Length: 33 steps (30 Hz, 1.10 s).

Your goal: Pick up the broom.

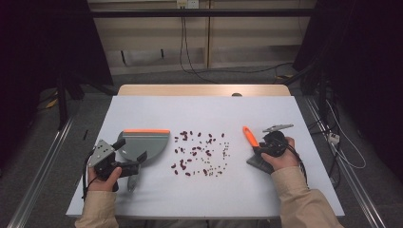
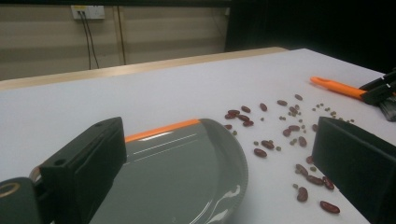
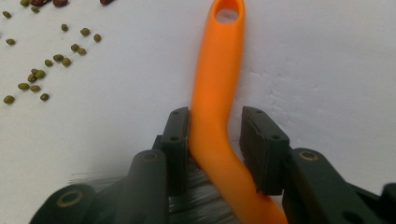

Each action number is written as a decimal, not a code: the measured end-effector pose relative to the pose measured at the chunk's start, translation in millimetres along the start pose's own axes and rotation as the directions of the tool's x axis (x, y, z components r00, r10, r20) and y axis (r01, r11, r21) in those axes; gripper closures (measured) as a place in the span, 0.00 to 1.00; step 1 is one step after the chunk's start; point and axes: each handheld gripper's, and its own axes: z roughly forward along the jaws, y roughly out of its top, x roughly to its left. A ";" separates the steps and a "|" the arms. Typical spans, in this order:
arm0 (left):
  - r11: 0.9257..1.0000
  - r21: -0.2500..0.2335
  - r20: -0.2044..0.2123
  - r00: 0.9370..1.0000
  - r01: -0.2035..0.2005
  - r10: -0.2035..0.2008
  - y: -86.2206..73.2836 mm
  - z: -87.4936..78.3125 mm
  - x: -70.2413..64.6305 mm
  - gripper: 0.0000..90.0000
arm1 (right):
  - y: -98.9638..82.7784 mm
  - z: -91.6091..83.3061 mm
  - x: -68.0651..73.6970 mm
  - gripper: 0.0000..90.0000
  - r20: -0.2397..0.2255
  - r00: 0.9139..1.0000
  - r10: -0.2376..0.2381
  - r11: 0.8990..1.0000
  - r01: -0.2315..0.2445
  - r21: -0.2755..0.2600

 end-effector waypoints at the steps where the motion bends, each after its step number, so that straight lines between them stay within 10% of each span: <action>1: 1.000 0.000 0.000 1.000 0.000 0.000 0.0 0.0 0.0 0.03 | 1.2 -0.1 -0.3 0.72 -0.004 1.000 0.008 1.000 -0.008 0.013; 33: 1.000 -0.011 0.020 1.000 -0.010 0.011 7.5 2.4 -6.4 0.03 | 0.0 0.8 3.5 0.76 0.036 0.996 0.083 0.997 -0.083 -0.005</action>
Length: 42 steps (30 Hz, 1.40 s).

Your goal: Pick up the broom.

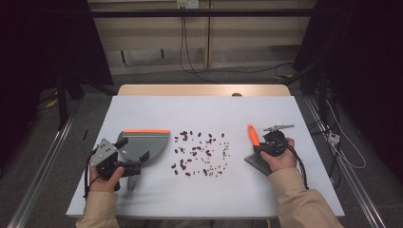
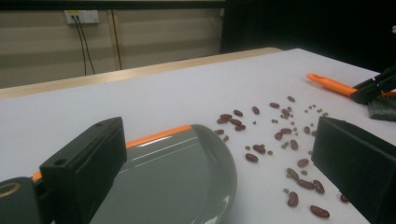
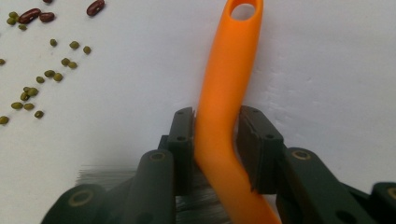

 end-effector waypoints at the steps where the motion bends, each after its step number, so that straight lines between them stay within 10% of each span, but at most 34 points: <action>1: 1.000 0.000 0.000 1.000 0.000 0.000 0.0 0.0 0.0 0.03 | 1.1 -0.1 0.0 0.76 0.001 1.000 -0.007 1.000 0.007 0.007; 11: 1.000 -0.008 -0.014 1.000 -0.011 0.011 2.8 -6.7 1.1 0.03 | 5.2 -3.8 -4.9 0.77 -0.033 0.999 0.014 1.000 -0.014 0.000; 24: 1.000 -0.010 0.013 1.000 -0.011 0.011 6.0 -3.7 -3.8 0.03 | 7.7 -28.9 -7.1 0.78 -0.098 0.995 0.032 0.982 -0.049 -0.181; 35: 0.999 -0.026 0.058 0.998 -0.022 0.023 19.3 1.6 -16.5 0.03 | 5.7 -72.6 -13.0 0.79 -0.221 0.973 0.065 0.893 -0.155 -0.422; 42: 0.998 -0.017 0.117 0.992 -0.053 0.055 36.3 12.0 -36.7 0.04 | 7.0 -82.6 -9.9 0.79 -0.243 0.968 0.061 0.859 -0.175 -0.481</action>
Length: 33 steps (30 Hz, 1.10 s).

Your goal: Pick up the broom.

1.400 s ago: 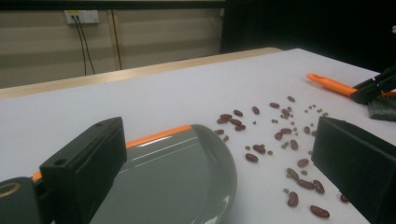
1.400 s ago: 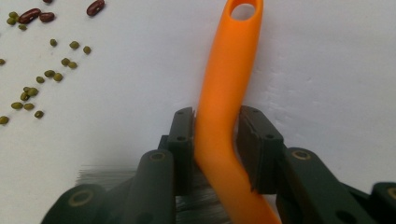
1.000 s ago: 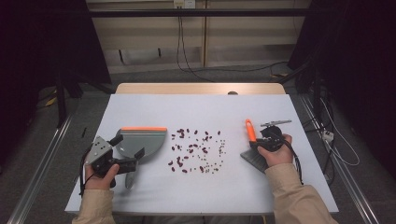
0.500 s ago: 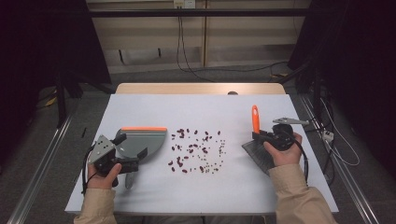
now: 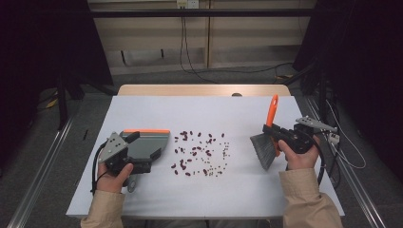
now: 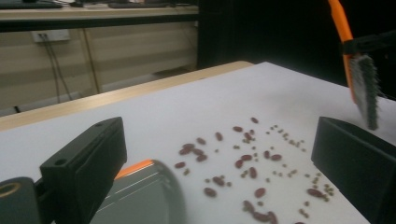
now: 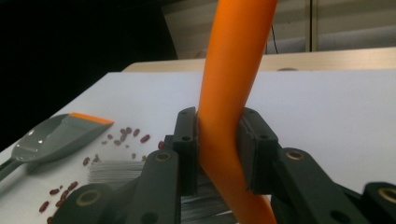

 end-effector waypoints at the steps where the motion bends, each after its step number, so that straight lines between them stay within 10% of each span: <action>1: 1.000 0.001 0.016 1.000 0.002 -0.002 2.1 2.7 -3.0 0.05 | 3.1 -1.4 2.3 0.79 -0.020 1.000 0.009 1.000 -0.010 -0.017; 18: 0.996 0.053 0.164 0.984 0.066 -0.074 14.3 61.2 -30.2 0.03 | 16.1 26.8 49.4 0.79 -0.082 0.996 -0.029 0.997 0.023 -0.070; 33: 0.990 0.119 0.198 0.975 0.076 -0.099 22.2 88.6 -56.8 0.13 | 13.7 63.7 103.0 0.79 -0.110 0.990 -0.093 0.992 0.082 -0.098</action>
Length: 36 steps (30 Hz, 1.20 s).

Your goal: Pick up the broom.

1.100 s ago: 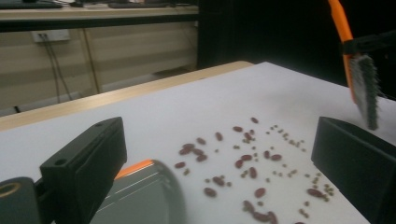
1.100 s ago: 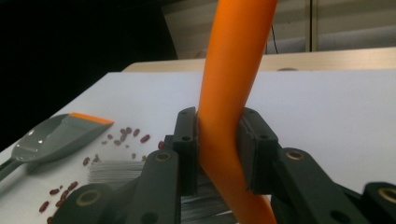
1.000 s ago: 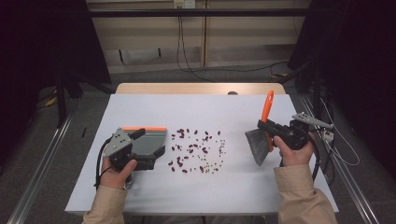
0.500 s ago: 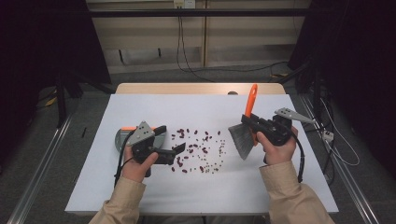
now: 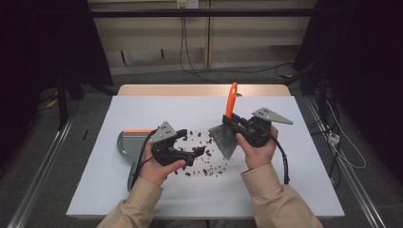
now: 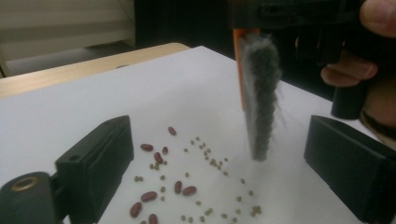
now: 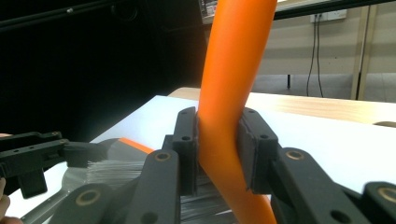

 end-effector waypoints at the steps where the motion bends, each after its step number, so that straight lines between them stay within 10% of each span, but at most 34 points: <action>1: 1.000 -0.001 -0.001 1.000 0.005 -0.005 -0.1 2.2 -1.8 0.16 | -0.9 3.2 3.1 0.79 -0.009 1.000 -0.004 1.000 0.004 0.001; 10: 0.999 -0.002 -0.004 0.999 0.033 -0.033 -0.3 5.1 -4.6 0.36 | -9.7 22.9 29.4 0.79 -0.052 0.998 -0.031 0.999 0.033 0.029; 18: 0.998 0.005 0.034 0.997 0.064 -0.064 -3.4 3.8 -0.9 0.90 | -13.8 27.5 38.7 0.79 -0.091 0.995 -0.048 0.998 0.052 0.041; 29: 0.998 0.005 0.067 0.996 0.058 -0.058 -1.8 -0.1 -4.1 0.95 | -12.0 17.9 27.3 0.77 -0.200 0.978 -0.056 0.996 0.069 0.057; 36: 0.998 -0.003 0.064 0.996 0.055 -0.054 0.3 -4.1 -2.2 0.95 | -16.0 2.7 4.4 0.48 -0.262 0.962 -0.072 0.996 0.085 0.040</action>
